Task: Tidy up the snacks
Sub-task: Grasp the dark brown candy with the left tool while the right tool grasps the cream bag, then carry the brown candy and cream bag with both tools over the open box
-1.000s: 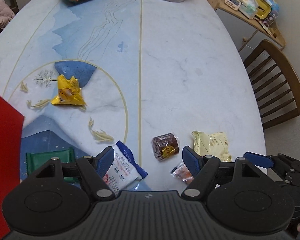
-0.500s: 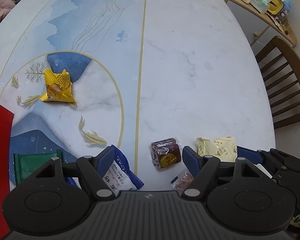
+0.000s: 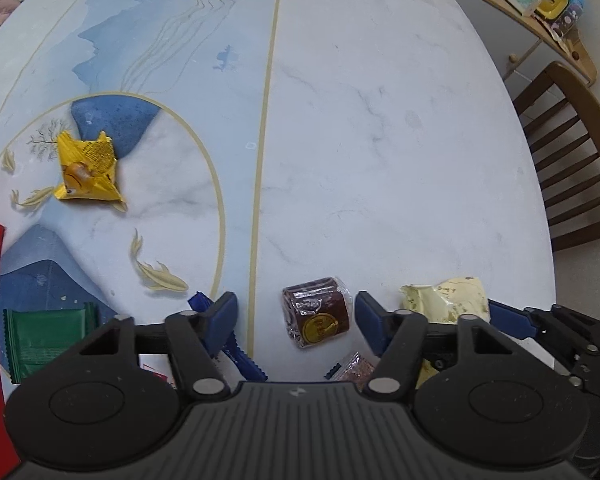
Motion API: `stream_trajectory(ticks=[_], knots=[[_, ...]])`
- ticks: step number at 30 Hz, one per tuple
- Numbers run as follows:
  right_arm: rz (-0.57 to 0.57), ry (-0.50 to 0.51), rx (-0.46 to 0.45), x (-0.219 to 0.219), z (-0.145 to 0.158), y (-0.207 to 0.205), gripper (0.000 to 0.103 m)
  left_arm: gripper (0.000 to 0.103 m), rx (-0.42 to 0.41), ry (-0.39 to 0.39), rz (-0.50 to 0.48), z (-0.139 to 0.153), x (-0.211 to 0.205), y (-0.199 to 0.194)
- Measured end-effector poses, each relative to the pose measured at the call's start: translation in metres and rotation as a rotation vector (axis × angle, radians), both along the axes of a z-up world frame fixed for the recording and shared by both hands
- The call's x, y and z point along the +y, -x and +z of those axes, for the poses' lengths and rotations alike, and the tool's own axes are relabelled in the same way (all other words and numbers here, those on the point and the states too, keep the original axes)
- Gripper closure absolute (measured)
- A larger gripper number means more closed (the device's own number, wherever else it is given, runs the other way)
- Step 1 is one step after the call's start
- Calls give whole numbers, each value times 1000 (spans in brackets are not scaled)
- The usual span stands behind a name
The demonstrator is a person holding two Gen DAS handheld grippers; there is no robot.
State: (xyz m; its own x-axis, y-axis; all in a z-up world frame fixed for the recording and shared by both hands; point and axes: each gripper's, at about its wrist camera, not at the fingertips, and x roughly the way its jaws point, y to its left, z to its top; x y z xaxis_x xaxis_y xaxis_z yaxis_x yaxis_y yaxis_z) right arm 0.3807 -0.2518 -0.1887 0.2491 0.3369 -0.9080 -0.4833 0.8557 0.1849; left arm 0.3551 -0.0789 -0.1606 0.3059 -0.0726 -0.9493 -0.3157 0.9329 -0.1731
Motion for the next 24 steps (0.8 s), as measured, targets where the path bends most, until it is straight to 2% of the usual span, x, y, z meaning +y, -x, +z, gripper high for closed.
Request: stream_trajectory(ticks=[1,9,24], knots=[[-1,-2,1,-1,1,0,44,42,1,-3,-3,-1,-1,0],[-15,-14,7,-7,2,0,44,66,-18,2,-9,-3,-6,2],[-46,-39,0,-12,18,11,45,71,-48,5,35,7,5,18]])
